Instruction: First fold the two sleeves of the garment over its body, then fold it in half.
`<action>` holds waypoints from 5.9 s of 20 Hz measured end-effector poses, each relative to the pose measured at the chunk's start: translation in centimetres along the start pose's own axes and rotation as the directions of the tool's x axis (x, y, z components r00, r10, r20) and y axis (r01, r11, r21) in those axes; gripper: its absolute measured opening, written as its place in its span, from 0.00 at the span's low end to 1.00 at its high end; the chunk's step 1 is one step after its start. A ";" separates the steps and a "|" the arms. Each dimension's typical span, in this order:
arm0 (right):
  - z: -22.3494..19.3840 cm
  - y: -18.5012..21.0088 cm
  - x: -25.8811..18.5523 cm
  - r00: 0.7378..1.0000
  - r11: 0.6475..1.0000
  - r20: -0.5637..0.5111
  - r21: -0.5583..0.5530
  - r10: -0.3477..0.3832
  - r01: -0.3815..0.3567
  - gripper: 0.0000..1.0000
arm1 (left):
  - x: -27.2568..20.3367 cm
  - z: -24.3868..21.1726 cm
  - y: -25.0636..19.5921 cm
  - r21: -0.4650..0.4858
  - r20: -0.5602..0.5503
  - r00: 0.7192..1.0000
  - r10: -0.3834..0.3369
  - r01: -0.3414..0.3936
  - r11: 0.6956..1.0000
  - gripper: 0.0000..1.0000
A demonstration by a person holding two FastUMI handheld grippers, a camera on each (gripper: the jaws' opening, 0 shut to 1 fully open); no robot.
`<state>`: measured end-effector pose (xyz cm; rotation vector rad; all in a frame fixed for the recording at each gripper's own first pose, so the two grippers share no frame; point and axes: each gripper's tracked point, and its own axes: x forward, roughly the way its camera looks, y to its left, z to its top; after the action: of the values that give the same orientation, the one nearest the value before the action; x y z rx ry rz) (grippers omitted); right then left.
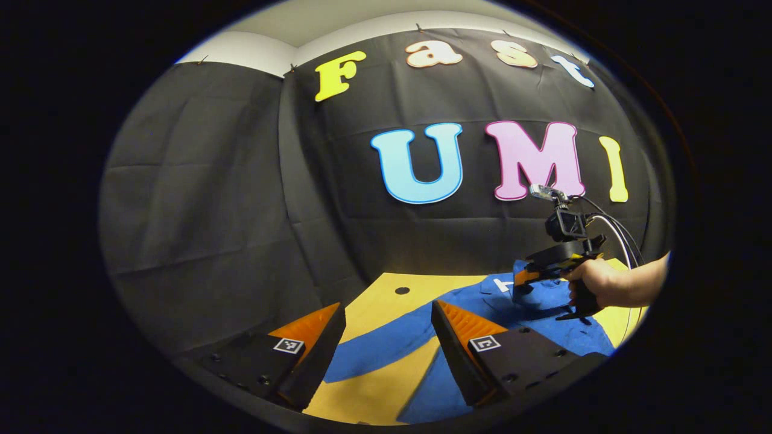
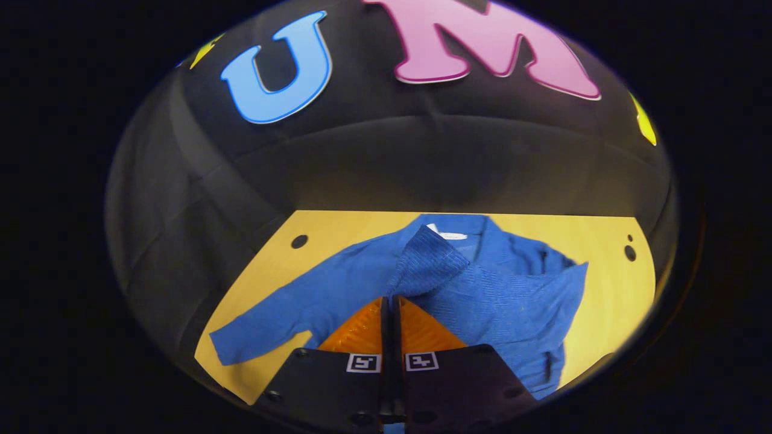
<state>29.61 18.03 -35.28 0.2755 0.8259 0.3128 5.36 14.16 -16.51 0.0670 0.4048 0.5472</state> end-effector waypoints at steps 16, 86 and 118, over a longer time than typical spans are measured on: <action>-1.3 1.3 -0.1 0.970 0.993 0.244 -0.118 0.000 0.030 0.99 | 11.2 -15.9 7.9 -0.246 -0.292 0.948 0.130 -0.205 0.947 0.84; -5.1 -36.8 -28.7 0.693 0.788 0.481 -0.009 -0.536 0.616 0.97 | 16.7 -0.8 -48.7 -0.388 -0.211 0.697 -0.685 0.584 0.713 0.83; -32.1 -25.3 -26.6 0.867 0.860 -0.160 0.128 -0.473 0.493 0.97 | -3.2 -23.0 -5.8 -0.094 -0.674 0.685 -0.277 0.292 0.952 0.85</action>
<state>-7.30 -11.47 -47.22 0.1941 1.0154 -0.2180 -3.32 6.52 -37.52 -0.1883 1.1323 0.2336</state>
